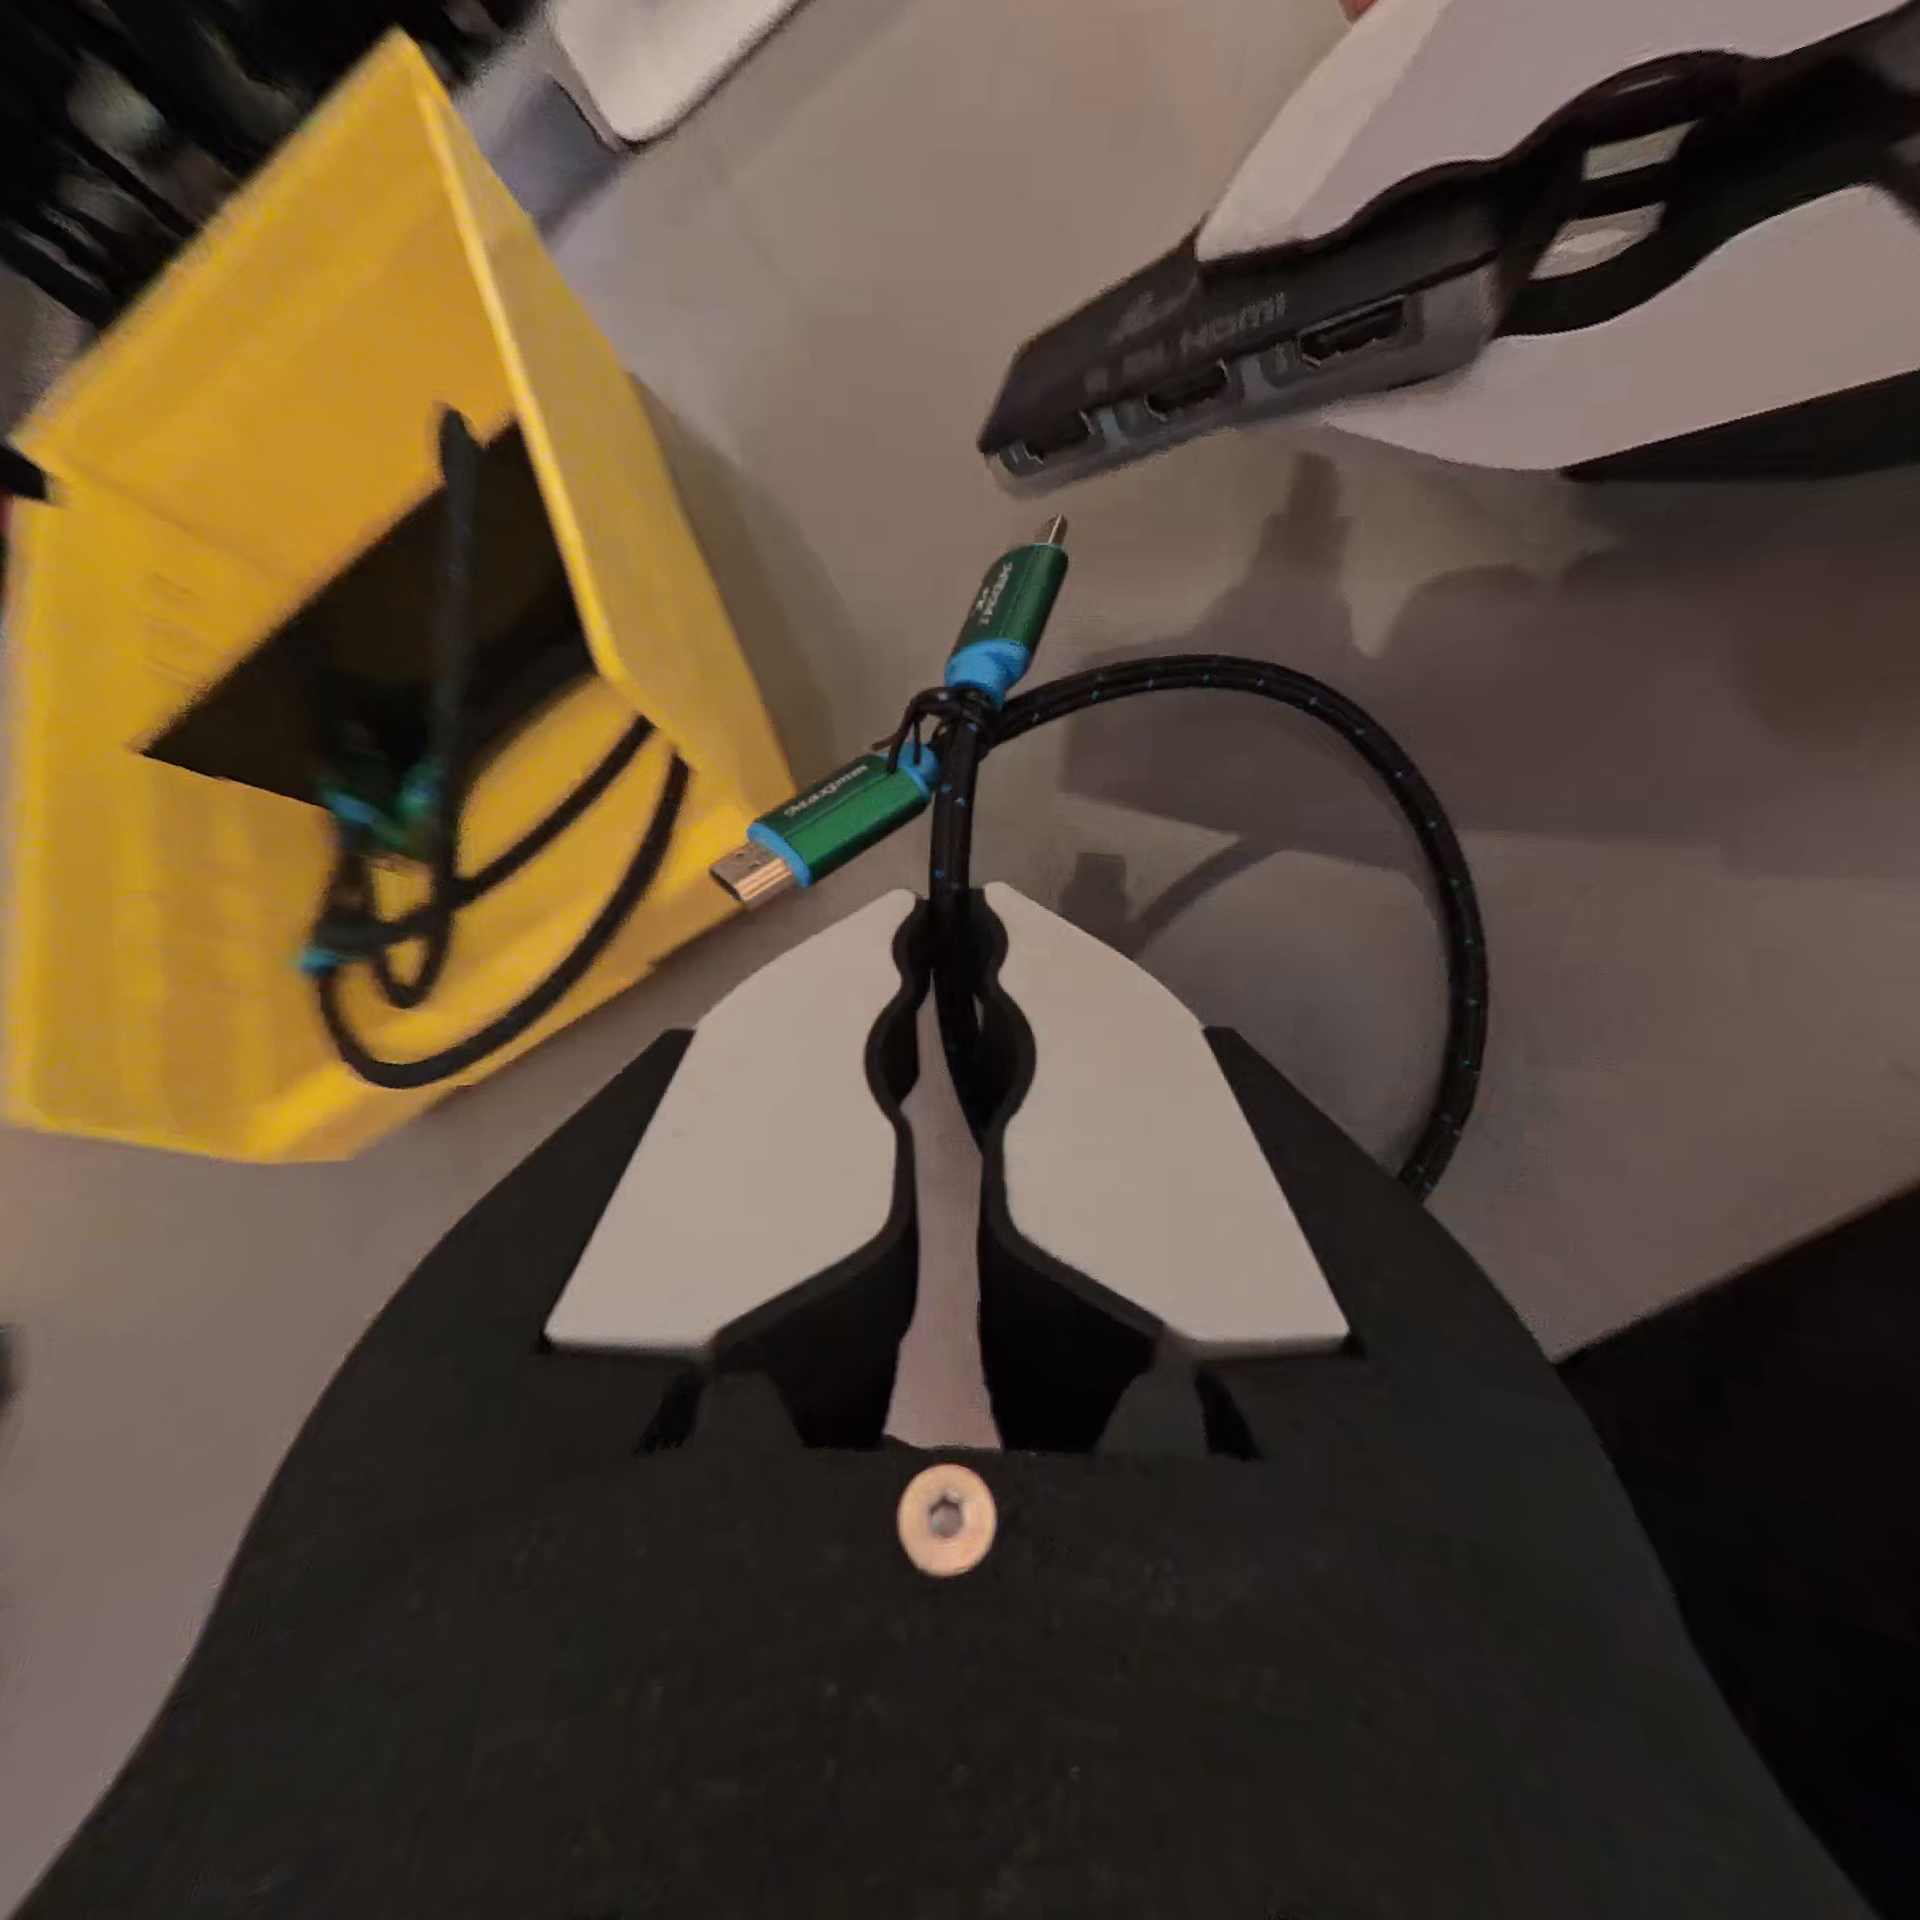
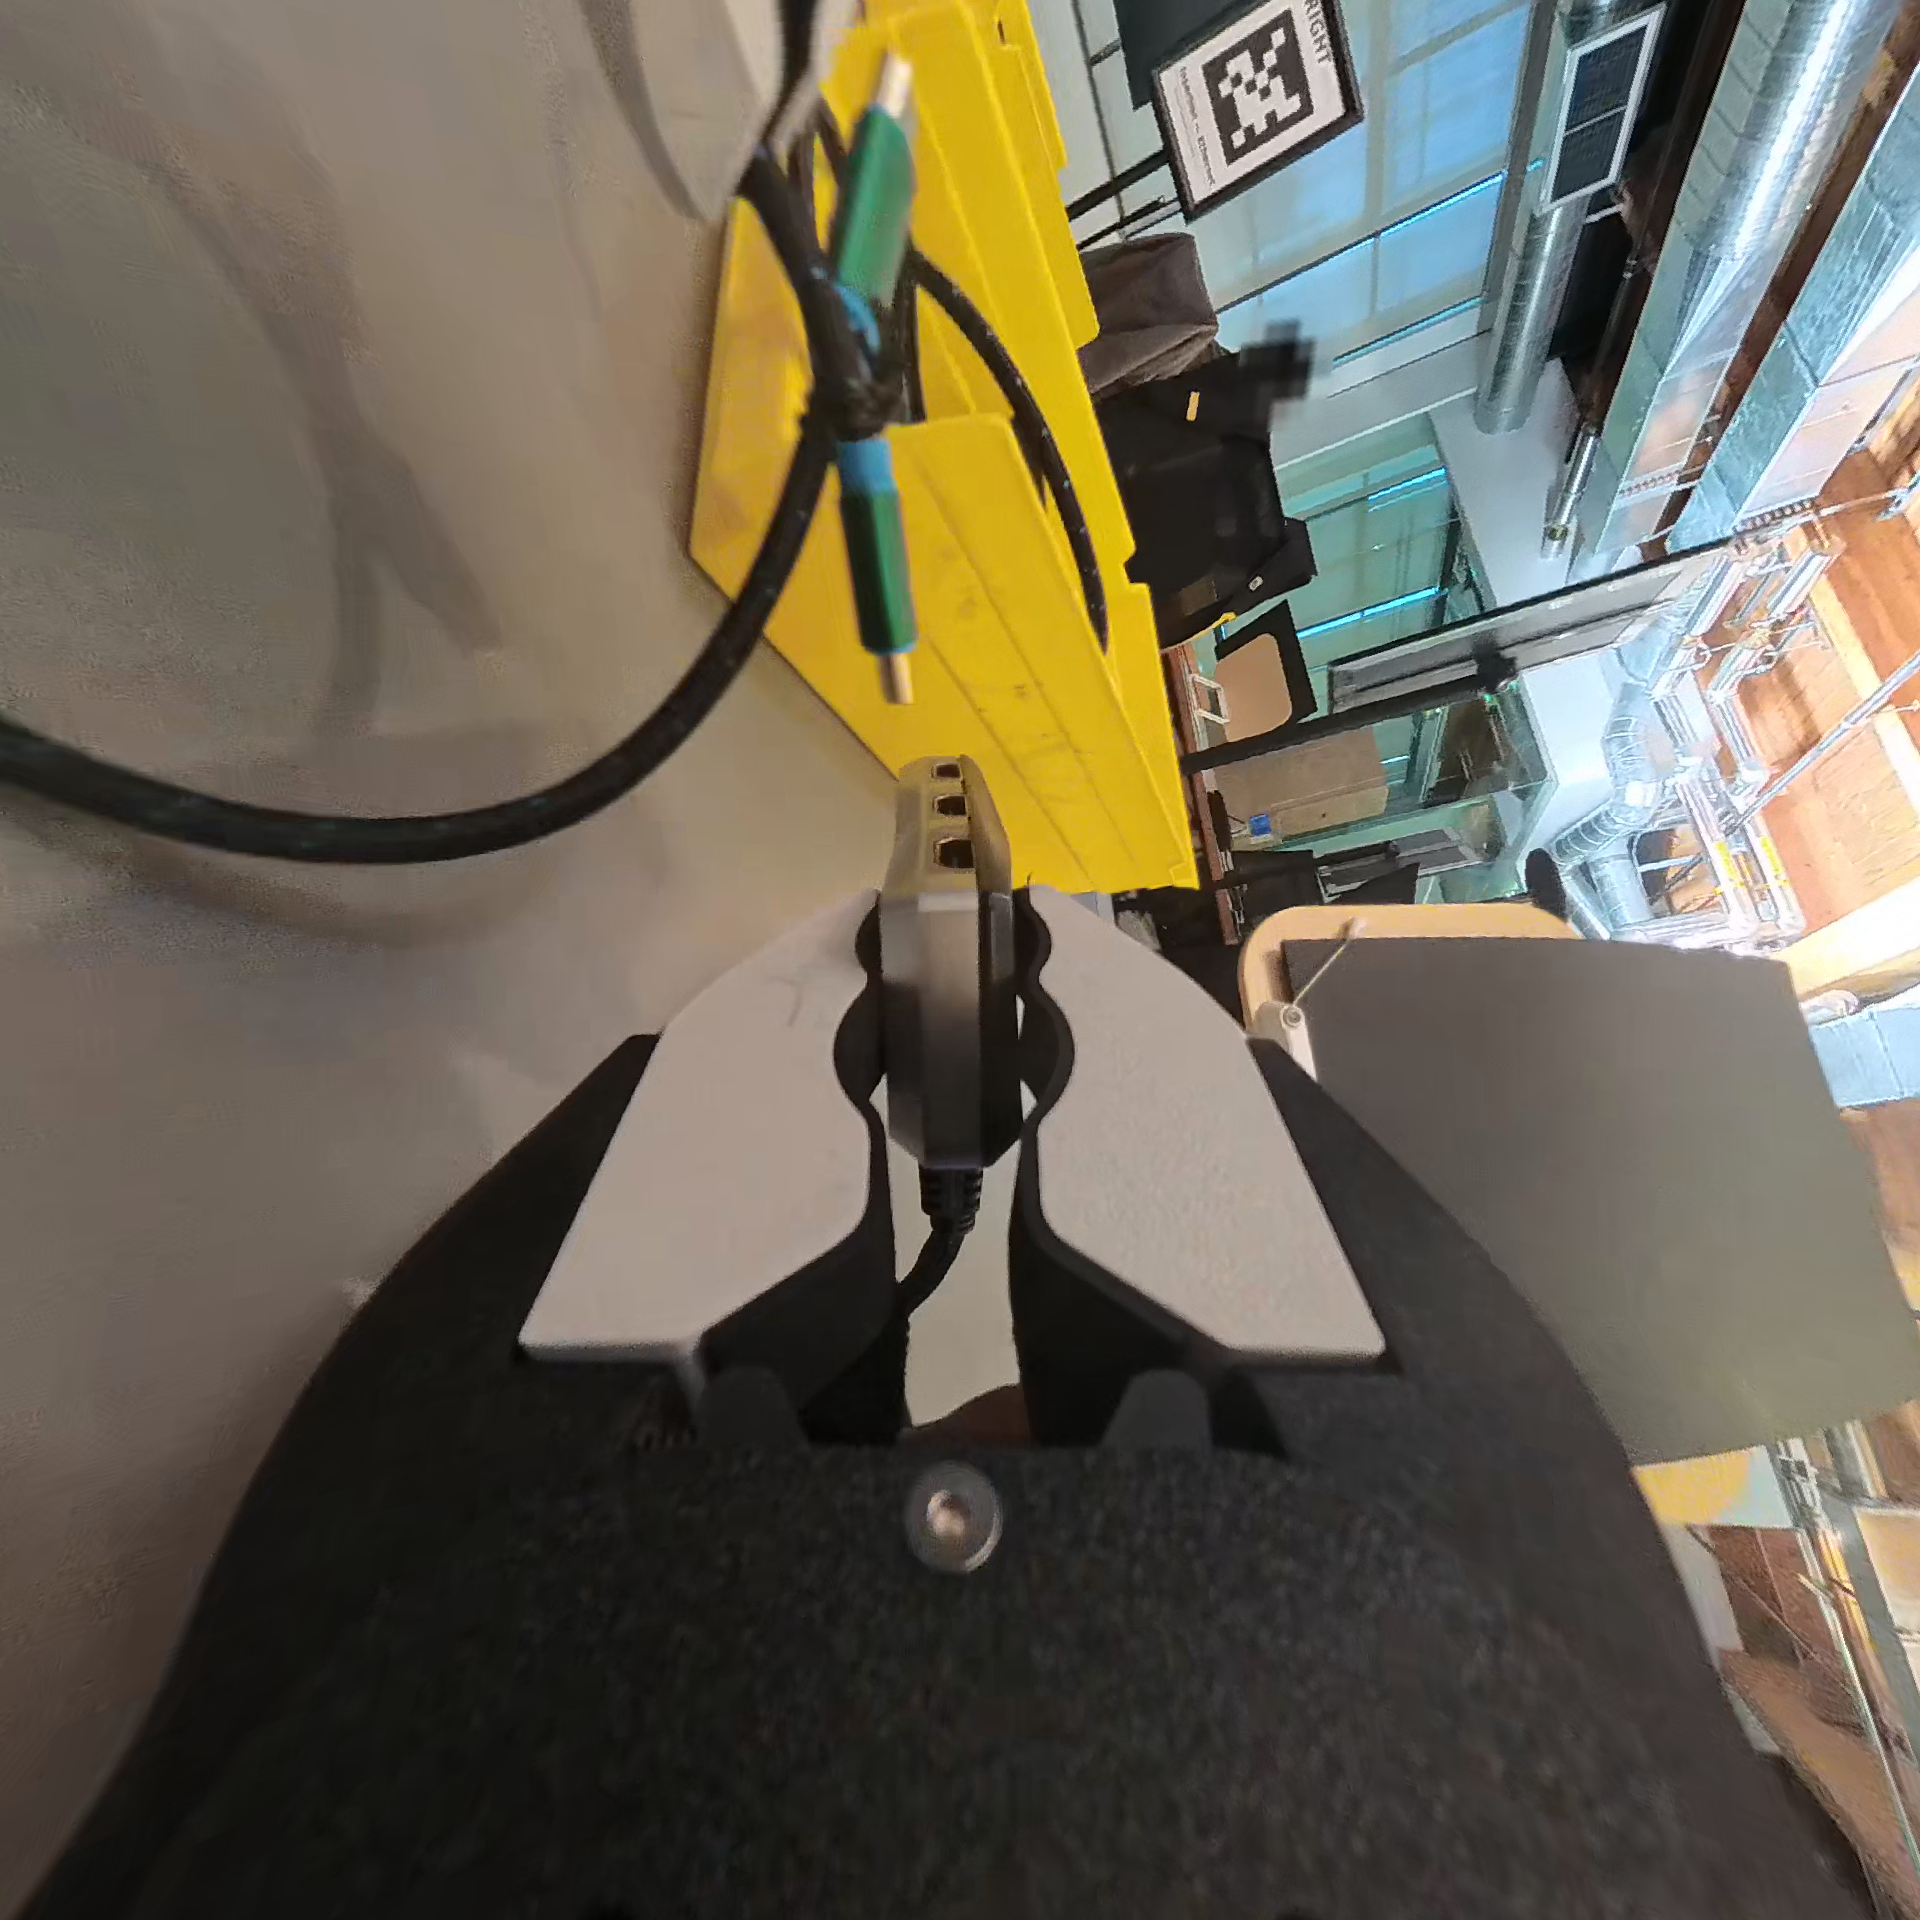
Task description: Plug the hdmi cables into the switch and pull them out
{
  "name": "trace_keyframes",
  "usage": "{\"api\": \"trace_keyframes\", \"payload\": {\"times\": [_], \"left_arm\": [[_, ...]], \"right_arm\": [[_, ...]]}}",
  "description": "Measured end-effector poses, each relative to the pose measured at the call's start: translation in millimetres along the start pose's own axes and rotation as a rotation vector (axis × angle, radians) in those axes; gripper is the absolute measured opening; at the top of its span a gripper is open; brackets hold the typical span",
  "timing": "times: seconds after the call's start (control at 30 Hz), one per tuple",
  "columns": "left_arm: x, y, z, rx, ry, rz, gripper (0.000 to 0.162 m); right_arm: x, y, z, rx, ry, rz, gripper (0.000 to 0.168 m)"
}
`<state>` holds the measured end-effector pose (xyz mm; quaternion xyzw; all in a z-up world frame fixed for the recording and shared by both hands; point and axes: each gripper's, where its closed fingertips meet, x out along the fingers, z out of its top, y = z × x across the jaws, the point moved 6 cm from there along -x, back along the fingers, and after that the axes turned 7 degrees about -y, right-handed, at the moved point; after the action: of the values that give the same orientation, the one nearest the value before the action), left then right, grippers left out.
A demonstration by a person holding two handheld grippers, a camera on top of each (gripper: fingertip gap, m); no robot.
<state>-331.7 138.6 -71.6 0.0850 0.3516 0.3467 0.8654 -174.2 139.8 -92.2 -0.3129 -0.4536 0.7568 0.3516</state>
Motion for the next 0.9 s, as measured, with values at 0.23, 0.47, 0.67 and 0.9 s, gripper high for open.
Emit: {"api": "trace_keyframes", "payload": {"times": [0.23, 0.47, 0.67, 0.9], "left_arm": [[-0.1, -0.5, 9.1, 0.061, 0.004, 0.043, 0.006], [-1.5, -1.6, 10.2, 0.058, 0.001, 0.007, 0.006], [-1.0, 0.1, 8.8, 0.02, -0.012, -0.033, 0.006], [-1.8, 0.6, 8.6, 0.002, -0.035, -0.067, 0.006]], "right_arm": [[-3.0, -0.3, 6.2, 0.004, -0.019, -0.001, 0.021], [-2.5, 1.8, 7.5, 0.009, -0.04, -0.004, 0.021], [-3.7, 2.7, 6.8, 0.003, -0.057, -0.011, 0.021], [-4.0, 3.6, 6.1, 0.012, -0.072, -0.01, 0.021]]}}
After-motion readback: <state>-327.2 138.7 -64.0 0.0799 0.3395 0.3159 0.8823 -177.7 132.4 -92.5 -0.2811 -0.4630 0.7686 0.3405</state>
